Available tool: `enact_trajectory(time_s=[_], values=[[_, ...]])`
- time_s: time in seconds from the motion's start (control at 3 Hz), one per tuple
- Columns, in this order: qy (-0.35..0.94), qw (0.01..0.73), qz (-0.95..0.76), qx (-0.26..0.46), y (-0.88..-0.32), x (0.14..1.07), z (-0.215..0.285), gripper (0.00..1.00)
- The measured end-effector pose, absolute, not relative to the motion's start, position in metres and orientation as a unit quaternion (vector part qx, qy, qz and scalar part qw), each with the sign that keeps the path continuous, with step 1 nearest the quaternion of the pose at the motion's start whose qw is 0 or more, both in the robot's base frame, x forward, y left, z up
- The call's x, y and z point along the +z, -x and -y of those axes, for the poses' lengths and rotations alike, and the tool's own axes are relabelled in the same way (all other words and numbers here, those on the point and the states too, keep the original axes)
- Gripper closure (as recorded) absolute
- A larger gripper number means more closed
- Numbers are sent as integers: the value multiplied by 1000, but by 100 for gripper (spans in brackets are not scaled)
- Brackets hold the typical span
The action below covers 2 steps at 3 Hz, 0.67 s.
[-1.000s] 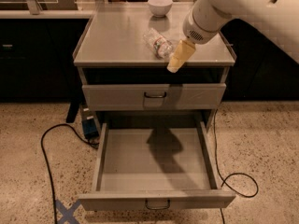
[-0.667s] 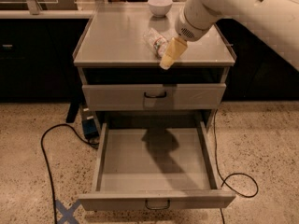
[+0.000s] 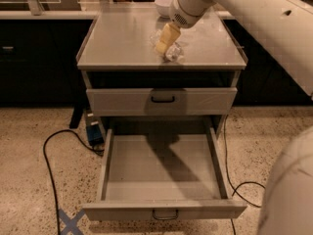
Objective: Place water bottle into middle drawer
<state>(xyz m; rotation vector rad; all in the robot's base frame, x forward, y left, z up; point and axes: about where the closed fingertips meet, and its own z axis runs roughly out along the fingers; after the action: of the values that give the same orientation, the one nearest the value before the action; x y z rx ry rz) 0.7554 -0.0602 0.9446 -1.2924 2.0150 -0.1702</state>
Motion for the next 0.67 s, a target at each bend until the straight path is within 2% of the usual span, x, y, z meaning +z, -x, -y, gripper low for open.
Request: enact_trajectory(time_s=[0.67], values=[[453, 345, -820, -50, -802, 940, 49, 0]])
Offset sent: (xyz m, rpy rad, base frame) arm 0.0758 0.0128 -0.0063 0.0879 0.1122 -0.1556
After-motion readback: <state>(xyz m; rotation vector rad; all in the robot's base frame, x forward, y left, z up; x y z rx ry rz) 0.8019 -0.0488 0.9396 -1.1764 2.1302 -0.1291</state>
